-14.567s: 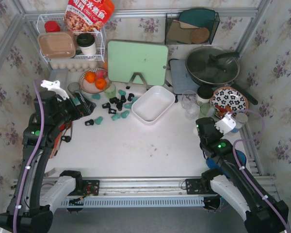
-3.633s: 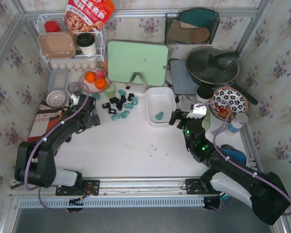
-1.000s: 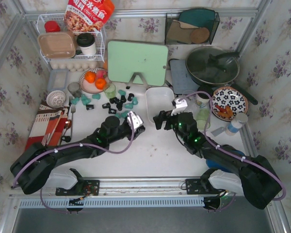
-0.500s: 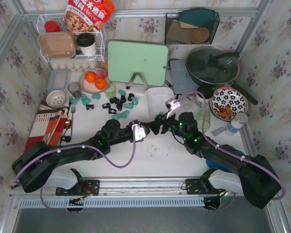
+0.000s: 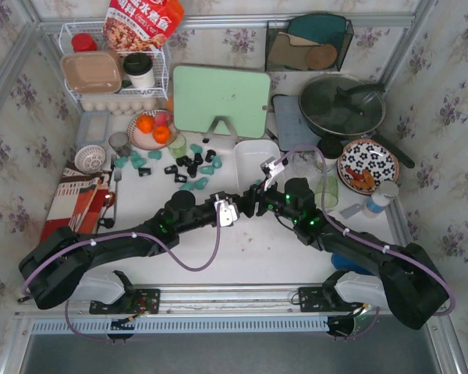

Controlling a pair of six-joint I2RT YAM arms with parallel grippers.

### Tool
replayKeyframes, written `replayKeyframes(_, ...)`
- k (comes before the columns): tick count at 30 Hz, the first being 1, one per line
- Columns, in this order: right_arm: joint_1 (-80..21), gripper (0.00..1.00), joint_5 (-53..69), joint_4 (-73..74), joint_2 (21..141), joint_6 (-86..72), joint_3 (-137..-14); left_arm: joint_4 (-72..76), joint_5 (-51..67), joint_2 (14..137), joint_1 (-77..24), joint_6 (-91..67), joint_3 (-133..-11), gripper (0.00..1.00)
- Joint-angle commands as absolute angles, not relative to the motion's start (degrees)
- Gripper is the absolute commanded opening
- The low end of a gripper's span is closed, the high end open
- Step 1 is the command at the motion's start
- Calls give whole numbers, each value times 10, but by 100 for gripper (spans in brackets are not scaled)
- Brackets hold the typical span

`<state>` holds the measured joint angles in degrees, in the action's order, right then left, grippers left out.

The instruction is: Mix the coffee capsules in the storage basket

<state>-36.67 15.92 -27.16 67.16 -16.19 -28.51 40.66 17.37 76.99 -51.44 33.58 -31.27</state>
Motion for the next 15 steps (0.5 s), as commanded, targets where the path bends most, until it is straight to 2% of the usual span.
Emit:
replayKeyframes(1, -367, 58, 179, -292, 684, -162, -293, 417, 178, 769, -523, 363, -325, 33)
replayKeyframes(6, -367, 51, 190, -289, 699, -164, -299, 419, 165, 775, -535, 374, -328, 33)
replayKeyframes(11, -367, 30, 170, -281, 693, -162, -300, 416, 146, 778, -537, 370, -333, 37)
replayKeyframes(12, -367, 26, 160, -278, 691, -161, -299, 415, 133, 778, -537, 364, -336, 43)
replayKeyframes(14, -367, 18, 137, -272, 686, -159, -297, 421, 103, 781, -537, 352, -338, 65)
replayKeyframes(15, -366, 15, 127, -271, 683, -160, -295, 429, 93, 784, -537, 348, -336, 68)
